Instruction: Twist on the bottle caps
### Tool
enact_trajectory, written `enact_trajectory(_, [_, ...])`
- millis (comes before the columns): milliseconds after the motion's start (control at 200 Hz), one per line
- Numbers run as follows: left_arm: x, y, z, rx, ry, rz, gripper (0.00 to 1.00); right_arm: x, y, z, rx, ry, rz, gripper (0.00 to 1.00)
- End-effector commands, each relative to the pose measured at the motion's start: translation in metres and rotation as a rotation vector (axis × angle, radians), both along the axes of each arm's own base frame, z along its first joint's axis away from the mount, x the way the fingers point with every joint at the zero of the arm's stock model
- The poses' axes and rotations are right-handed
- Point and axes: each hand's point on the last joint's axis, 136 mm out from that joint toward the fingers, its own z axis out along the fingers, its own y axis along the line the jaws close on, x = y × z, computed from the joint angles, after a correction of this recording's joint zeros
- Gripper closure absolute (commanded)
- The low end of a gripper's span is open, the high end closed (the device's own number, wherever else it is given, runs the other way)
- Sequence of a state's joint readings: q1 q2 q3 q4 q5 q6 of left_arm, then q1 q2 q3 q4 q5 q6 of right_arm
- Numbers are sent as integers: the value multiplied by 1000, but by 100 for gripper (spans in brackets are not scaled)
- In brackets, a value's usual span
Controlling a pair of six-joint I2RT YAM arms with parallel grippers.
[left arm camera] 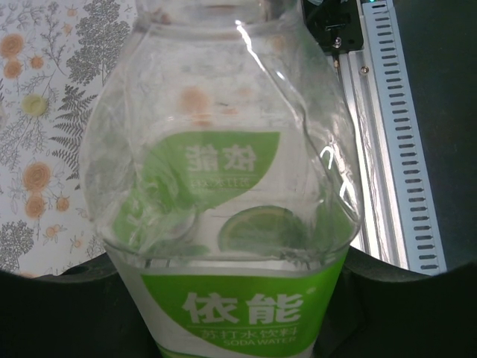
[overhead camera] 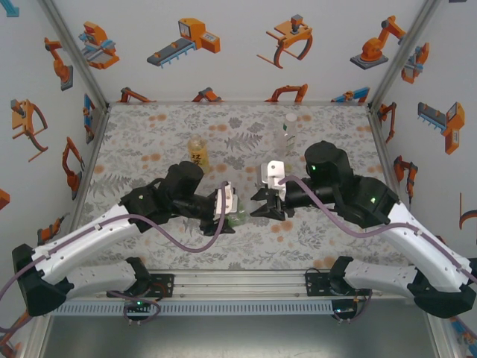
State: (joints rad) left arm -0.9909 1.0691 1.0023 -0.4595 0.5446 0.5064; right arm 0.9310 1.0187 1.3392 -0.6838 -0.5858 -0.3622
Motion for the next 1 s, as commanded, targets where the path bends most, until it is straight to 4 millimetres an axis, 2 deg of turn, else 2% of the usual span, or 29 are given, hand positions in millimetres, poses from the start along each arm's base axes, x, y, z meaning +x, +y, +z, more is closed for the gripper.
enact_trajectory(0, [-1, -3, 14, -30, -26, -18, 100, -8, -1, 1, 22, 70, 8, 90])
enact_trajectory(145, [0, -3, 13, -26, -31, -17, 100, -16, -4, -3, 25, 112, 18, 92])
enact_trajectory(531, [1, -5, 16, -33, -41, -21, 100, -13, -9, -3, 30, 114, -24, 91])
enact_trajectory(996, [1, -5, 13, -33, -44, -19, 100, -12, -4, -15, 26, 202, -55, 93])
